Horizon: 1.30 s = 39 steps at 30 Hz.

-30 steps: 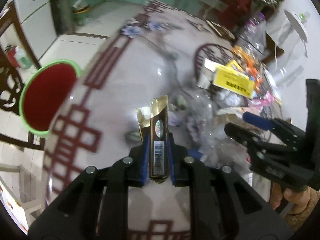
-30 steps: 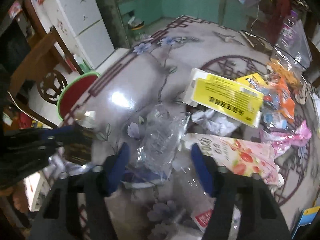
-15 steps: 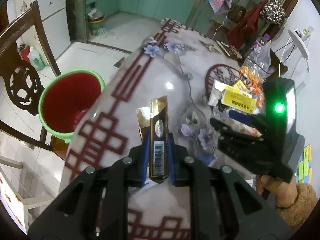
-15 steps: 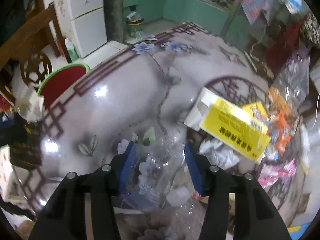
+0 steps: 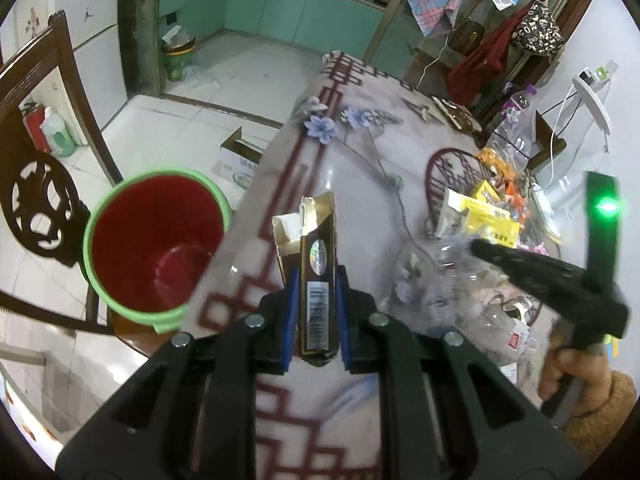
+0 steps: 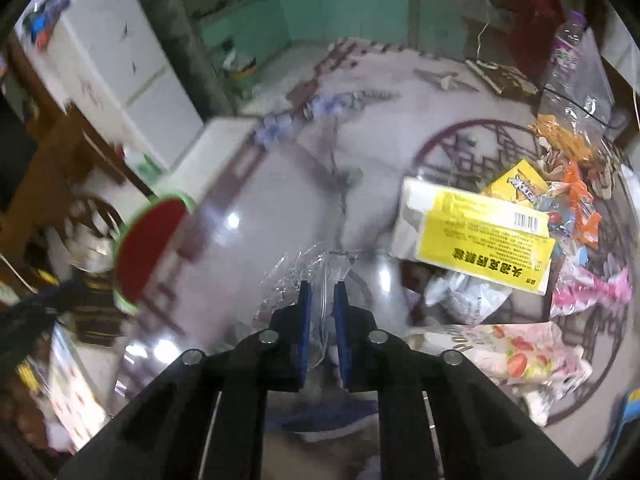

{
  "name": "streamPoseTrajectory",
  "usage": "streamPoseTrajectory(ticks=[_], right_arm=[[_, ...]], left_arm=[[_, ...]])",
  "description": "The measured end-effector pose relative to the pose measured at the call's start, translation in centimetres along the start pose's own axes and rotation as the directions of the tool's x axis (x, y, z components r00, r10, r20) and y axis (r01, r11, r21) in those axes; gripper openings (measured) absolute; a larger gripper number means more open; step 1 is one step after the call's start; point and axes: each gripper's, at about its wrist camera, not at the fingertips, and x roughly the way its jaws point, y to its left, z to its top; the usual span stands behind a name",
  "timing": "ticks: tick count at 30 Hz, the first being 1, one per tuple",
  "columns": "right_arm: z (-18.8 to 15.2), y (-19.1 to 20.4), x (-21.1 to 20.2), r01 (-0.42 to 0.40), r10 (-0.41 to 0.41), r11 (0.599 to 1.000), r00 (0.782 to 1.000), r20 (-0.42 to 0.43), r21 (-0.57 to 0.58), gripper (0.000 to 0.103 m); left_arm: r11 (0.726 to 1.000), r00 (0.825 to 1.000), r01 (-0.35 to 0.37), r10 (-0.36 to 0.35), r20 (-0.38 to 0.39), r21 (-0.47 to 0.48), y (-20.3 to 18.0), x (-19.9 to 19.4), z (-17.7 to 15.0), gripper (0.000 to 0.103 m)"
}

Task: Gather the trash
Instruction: 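Carry both items over the red bucket and open both grippers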

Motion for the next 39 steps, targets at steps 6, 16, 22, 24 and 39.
streamPoseTrajectory(ticks=[6, 16, 22, 24, 39], right_arm=[[1.8, 4.8, -2.2, -0.03, 0.029, 0.999, 0.997, 0.067, 0.018, 0.011], [3.3, 14.5, -0.3, -0.096, 0.101, 0.993, 0.991, 0.085, -0.064, 0.011], [4.3, 18.5, 2.2, -0.128, 0.133, 0.988, 0.99, 0.054, -0.087, 0.011], [4.4, 19.7, 3.1, -0.115, 0.12, 0.988, 0.992, 0.036, -0.104, 0.012], [6.6, 22.9, 6.3, -0.154, 0.157, 0.984, 0.987, 0.026, -0.09, 0.058]], left_arm=[[1.0, 1.0, 0.004, -0.004, 0.005, 0.02, 4.0, -0.1, 2.3, 0.017], [1.0, 1.0, -0.025, 0.025, 0.011, 0.002, 11.1, -1.1, 4.0, 0.017], [0.999, 0.999, -0.042, 0.042, 0.007, -0.021, 14.8, -1.4, 4.5, 0.017], [0.999, 0.999, -0.043, 0.043, 0.002, -0.027, 15.7, -1.4, 4.6, 0.017], [0.997, 0.999, -0.035, 0.033, -0.025, -0.067, 19.3, 0.2, 6.3, 0.05]])
